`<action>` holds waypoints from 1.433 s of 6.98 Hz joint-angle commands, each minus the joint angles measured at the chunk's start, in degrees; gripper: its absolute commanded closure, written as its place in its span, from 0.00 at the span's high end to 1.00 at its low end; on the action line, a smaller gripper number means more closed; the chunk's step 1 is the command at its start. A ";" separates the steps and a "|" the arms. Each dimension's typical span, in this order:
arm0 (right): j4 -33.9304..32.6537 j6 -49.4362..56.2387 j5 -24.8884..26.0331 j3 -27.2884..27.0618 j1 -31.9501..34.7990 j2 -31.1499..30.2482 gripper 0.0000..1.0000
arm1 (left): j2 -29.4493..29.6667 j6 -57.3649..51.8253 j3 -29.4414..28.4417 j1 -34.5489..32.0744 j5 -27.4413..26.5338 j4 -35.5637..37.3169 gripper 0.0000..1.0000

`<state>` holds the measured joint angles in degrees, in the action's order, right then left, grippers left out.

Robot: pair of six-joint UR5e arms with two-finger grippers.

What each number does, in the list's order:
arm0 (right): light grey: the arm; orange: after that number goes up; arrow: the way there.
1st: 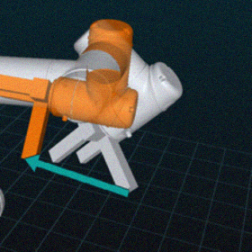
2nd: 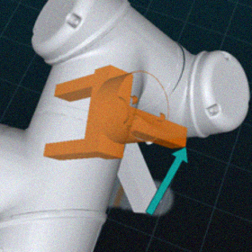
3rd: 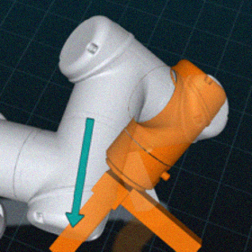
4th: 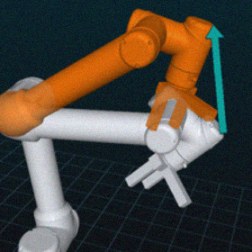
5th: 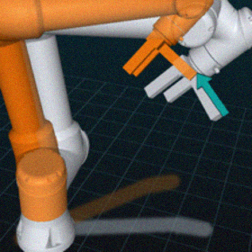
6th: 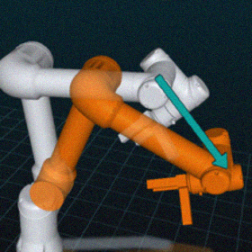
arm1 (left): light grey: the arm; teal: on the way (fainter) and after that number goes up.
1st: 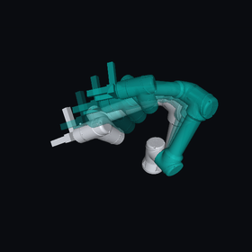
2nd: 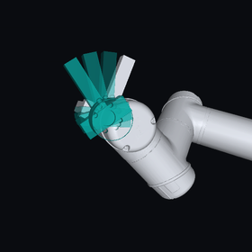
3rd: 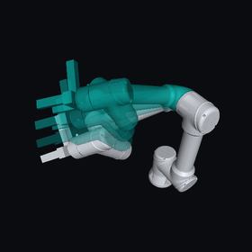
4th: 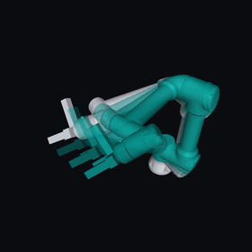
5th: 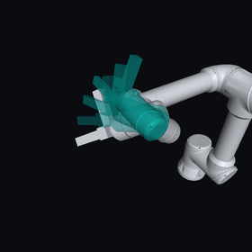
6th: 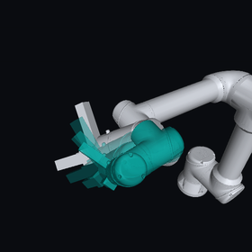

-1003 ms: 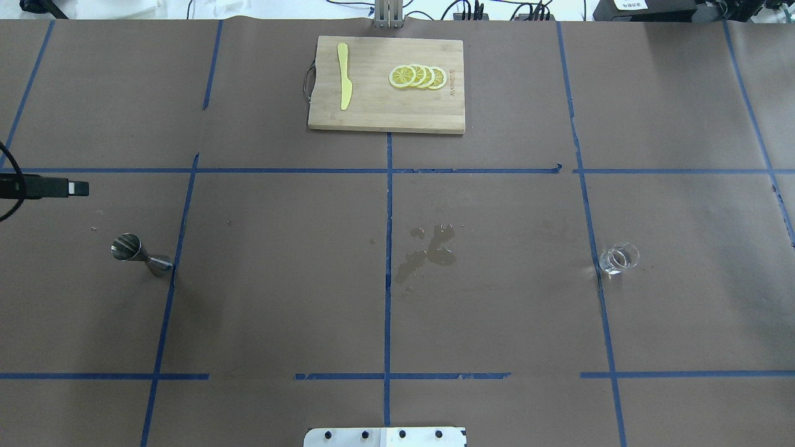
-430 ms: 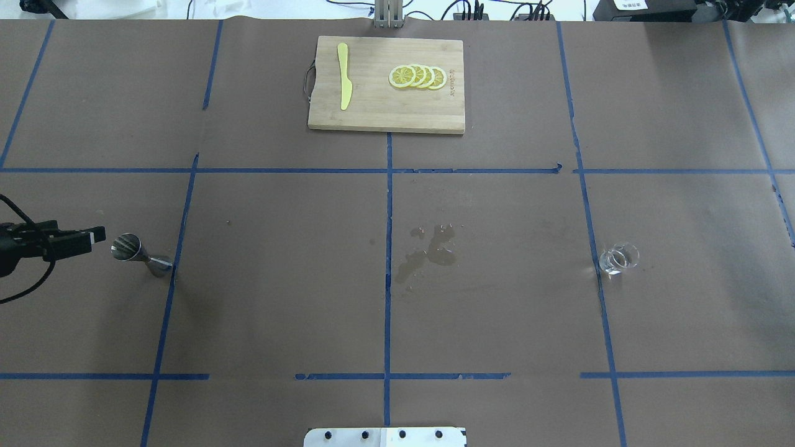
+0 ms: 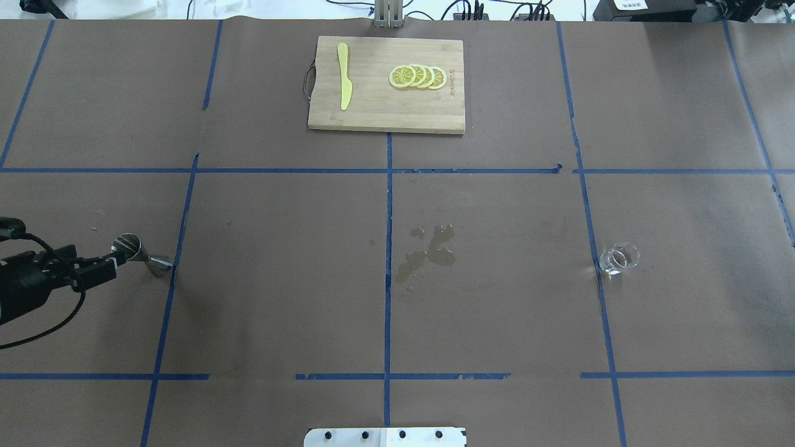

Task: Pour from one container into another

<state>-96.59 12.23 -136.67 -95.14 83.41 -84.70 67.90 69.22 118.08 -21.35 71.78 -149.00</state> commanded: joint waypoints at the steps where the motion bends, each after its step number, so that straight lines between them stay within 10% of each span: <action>1: 0.00 -0.01 0.00 -0.22 0.00 0.06 1.00 | -0.66 3.29 -0.22 6.93 -9.52 1.94 0.99; 10: 0.00 -0.01 0.09 0.04 0.00 0.42 1.00 | 9.43 13.75 -14.63 15.64 -32.13 7.93 0.97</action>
<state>-96.59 12.24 -136.58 -95.11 83.41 -84.33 75.44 83.00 105.28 -5.81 41.09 -141.07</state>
